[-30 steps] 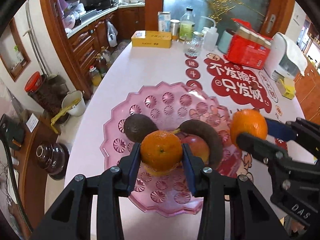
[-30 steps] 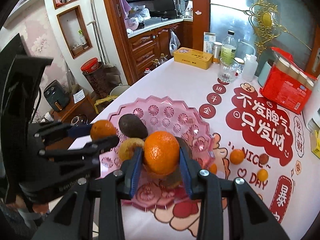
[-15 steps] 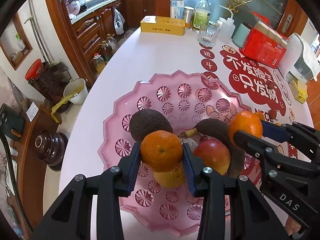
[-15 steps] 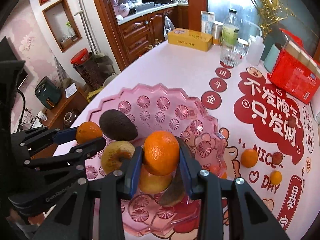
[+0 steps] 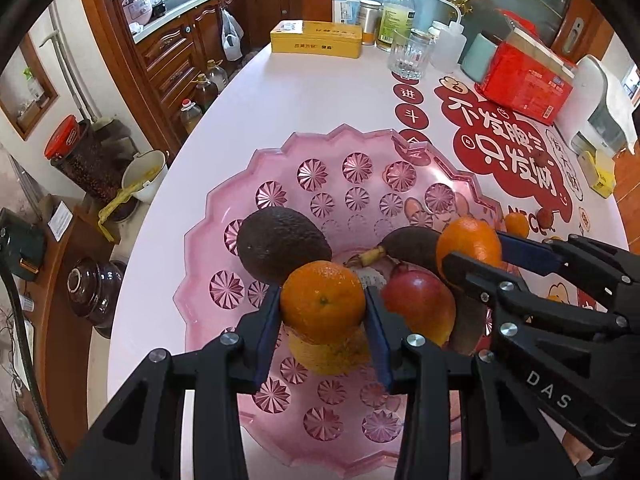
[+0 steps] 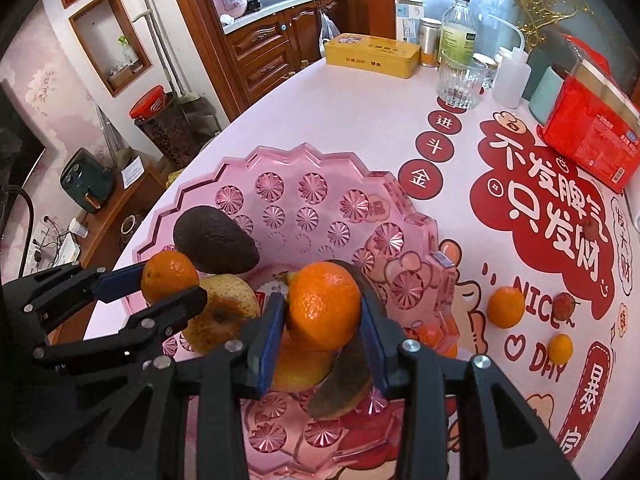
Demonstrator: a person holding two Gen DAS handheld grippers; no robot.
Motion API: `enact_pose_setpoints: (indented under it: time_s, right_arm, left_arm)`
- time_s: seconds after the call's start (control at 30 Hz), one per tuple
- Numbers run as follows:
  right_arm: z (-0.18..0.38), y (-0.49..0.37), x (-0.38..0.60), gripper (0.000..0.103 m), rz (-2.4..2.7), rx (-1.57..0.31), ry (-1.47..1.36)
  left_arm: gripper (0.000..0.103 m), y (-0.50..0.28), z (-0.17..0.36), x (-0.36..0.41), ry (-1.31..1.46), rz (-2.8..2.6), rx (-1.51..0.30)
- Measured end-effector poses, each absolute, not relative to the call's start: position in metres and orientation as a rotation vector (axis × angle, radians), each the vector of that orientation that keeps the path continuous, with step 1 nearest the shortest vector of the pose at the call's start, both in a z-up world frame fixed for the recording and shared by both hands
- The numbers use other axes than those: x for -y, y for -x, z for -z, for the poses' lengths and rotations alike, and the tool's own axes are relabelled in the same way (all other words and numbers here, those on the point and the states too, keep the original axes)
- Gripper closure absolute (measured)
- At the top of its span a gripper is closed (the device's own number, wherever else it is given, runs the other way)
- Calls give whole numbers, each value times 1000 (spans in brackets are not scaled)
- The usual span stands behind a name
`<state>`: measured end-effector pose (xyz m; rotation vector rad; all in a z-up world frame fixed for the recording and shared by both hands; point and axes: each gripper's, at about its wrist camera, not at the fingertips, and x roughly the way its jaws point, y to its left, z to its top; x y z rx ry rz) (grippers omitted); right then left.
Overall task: Organize fruits
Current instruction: 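Carry both held oranges over the pink bowl and open both tools inside, then withdraw both open tools from the bowl toward the remaining oranges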
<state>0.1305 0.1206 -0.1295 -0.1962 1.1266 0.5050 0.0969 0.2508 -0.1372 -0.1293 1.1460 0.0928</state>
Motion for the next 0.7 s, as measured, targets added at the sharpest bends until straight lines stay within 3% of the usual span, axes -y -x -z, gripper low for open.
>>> enact_pose_setpoints:
  time_s: [0.2,0.37,0.47,0.7]
  right_arm:
    - [118,-127,-121,59,-512,-1080,196]
    - [113,-124,-116,59,-500,-1066,180]
    - [109,-122,-111,59,-490,-1059,164]
    - [96,-109,-102,59,-480,-1035,149]
  left_arm:
    - [63,-93,136,-250,127,-117,-1150]
    - [37,-86,128,-255,97,-167,-1121]
    - [28,-81,122,-258,112,-176,-1111]
    - [20,-67,111,-257,122,-186,-1096]
